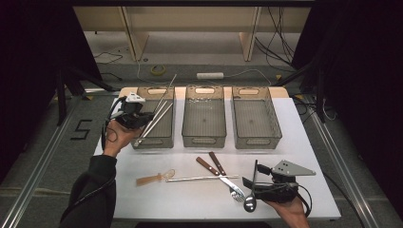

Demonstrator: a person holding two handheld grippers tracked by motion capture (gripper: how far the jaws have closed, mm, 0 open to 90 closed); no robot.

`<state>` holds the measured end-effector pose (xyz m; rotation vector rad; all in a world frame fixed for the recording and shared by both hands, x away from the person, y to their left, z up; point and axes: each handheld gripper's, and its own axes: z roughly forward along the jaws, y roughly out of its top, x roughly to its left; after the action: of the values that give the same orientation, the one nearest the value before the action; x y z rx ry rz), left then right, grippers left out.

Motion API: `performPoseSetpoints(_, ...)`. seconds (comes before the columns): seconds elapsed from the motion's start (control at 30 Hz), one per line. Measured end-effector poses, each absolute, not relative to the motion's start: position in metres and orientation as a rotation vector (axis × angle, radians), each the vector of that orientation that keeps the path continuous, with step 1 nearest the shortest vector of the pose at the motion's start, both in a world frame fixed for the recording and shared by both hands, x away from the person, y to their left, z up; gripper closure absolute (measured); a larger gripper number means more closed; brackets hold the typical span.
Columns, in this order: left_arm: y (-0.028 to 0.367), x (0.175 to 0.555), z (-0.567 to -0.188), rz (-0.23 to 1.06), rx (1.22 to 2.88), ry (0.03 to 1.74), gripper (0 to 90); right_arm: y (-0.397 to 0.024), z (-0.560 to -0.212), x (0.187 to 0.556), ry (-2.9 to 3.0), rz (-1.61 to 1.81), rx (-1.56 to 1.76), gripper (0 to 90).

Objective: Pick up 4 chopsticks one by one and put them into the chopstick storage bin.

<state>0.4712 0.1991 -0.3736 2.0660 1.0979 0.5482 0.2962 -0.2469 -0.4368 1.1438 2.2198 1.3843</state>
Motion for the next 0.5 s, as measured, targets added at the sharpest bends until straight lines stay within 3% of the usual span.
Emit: performPoseSetpoints(0.5,0.214,0.488,-0.389,0.612,2.017,1.195,84.9,-0.247,-0.437,0.296,2.219,1.391,1.147,25.6)
